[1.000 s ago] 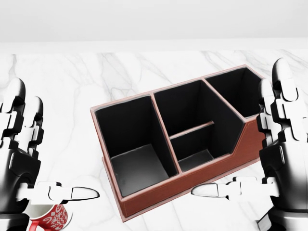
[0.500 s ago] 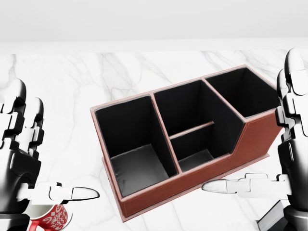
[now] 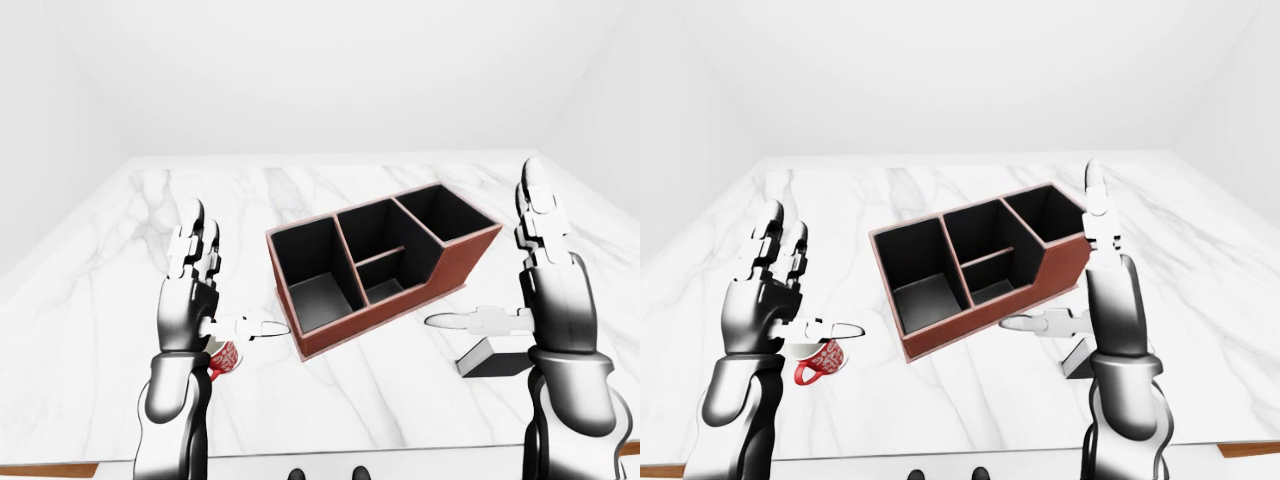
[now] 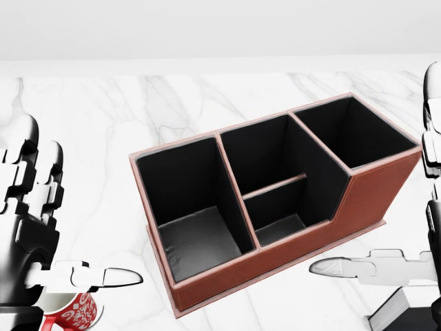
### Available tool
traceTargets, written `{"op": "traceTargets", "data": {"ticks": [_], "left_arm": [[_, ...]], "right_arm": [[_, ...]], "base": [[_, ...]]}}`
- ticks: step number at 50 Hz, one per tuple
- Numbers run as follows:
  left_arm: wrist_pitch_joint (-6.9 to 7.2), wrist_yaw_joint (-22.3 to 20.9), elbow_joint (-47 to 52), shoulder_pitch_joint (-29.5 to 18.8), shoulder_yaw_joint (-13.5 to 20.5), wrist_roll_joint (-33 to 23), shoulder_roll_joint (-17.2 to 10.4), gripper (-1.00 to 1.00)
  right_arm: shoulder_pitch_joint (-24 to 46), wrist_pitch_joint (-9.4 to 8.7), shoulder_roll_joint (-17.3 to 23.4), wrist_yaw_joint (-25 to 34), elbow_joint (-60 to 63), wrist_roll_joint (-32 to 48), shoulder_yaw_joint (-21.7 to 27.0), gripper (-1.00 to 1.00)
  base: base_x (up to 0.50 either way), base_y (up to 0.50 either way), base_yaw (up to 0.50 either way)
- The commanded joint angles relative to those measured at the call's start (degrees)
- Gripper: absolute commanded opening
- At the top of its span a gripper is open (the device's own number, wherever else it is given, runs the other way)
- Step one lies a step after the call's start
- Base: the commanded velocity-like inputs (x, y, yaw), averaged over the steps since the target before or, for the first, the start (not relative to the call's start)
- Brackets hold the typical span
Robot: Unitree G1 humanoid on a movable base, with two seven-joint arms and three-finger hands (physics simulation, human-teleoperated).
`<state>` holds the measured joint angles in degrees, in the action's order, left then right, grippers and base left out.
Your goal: Pick up the book and place it in the back compartment of the caddy.
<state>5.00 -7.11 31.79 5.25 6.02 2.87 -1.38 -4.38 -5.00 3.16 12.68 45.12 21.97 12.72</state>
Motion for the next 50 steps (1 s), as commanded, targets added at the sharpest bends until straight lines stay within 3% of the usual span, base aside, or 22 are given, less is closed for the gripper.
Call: {"op": "traceTargets", "data": {"ticks": [1, 4, 13, 14, 17, 18, 20, 50], "left_arm": [[0.0, -0.02, -0.27, 0.13, -0.08, -0.08, 0.02, 1.0], [0.0, -0.02, -0.17, 0.12, -0.07, -0.07, 0.02, 1.0], [0.0, 0.06, -0.63, -0.01, -0.16, -0.17, 0.0, 1.0], [0.0, 0.09, -0.9, -0.21, -0.11, -0.17, -0.03, 1.0], [0.0, 0.13, -1.04, -0.11, -0.23, -0.27, 0.0, 1.0], [0.0, 0.17, -1.3, -0.3, -0.15, -0.33, -0.07, 1.0], [0.0, 0.16, -1.37, -0.31, -0.09, -0.3, -0.07, 1.0], [0.0, 0.17, -1.75, -0.24, -0.18, -0.43, -0.06, 1.0]], "right_arm": [[-0.88, 0.0, -0.29, 3.7, 2.94, -1.5, 2.62, 1.0], [-1.84, 0.0, -0.71, 4.44, 3.72, -2.85, 3.57, 1.0], [-0.76, 0.0, 1.35, 3.63, 1.17, 5.85, 5.4, 1.0], [-0.8, 0.0, 3.59, 5.46, 2.01, 7.91, 8.34, 1.0], [-0.83, 0.0, 3.53, 7.49, 2.13, 10.35, 10.63, 1.0], [-3.95, 0.0, 6.48, 7.72, -1.28, 14.31, 14.74, 1.0], [-3.41, 0.0, 5.12, 9.41, -1.81, 16.32, 16.17, 1.0], [-3.47, 0.0, 3.0, 11.49, -5.13, 19.93, 18.37, 1.0]], "base": [[0.0, 0.0, 0.0], [0.0, 0.0, 0.0], [0.22, 0.0, 0.0], [0.0, 0.0, 0.0], [0.0, 0.0, 0.0], [0.0, 0.0, 0.0], [0.0, 0.0, 0.0], [0.0, 0.0, 0.0]]}}
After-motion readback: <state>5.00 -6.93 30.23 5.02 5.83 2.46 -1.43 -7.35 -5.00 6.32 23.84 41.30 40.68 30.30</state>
